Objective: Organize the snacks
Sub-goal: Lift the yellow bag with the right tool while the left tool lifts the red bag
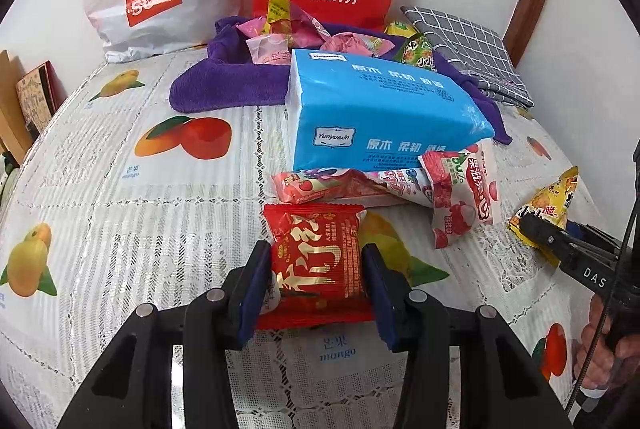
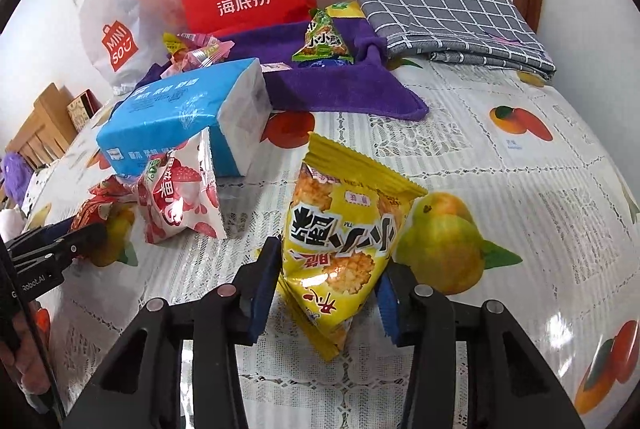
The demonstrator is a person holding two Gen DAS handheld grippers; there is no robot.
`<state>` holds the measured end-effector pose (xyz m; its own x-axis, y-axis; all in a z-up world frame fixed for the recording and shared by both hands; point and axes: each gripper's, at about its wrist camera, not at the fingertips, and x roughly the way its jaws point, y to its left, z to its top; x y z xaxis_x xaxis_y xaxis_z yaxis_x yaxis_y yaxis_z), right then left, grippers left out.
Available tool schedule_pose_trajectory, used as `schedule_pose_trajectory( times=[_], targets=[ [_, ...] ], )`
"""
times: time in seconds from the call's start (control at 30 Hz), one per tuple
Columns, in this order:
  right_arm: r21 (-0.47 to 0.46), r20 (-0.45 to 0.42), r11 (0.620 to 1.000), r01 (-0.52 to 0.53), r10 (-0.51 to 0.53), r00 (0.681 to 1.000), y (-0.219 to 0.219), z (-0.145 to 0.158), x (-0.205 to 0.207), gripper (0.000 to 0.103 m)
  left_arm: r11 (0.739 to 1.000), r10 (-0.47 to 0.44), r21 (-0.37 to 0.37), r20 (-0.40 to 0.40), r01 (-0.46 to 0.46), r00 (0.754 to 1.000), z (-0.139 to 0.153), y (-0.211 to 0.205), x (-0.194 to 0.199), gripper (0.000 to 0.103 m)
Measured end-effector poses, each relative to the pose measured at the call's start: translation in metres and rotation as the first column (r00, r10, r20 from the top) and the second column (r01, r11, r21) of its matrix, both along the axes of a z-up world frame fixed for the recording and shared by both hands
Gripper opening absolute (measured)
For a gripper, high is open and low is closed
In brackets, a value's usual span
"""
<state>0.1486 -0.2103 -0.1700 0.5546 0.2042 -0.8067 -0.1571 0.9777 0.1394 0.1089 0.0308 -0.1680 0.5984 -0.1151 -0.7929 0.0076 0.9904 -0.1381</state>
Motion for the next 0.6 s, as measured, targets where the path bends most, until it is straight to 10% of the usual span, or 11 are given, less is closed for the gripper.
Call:
schedule_pose_trajectory(
  times=[0.6],
  targets=[
    [0.000, 0.020, 1.000, 0.003, -0.003, 1.000, -0.002, 0.005, -0.007, 0.037, 0.997, 0.005, -0.079, 0.004, -0.004, 1.000, 0.007, 0.013, -0.010, 0.041]
  ],
)
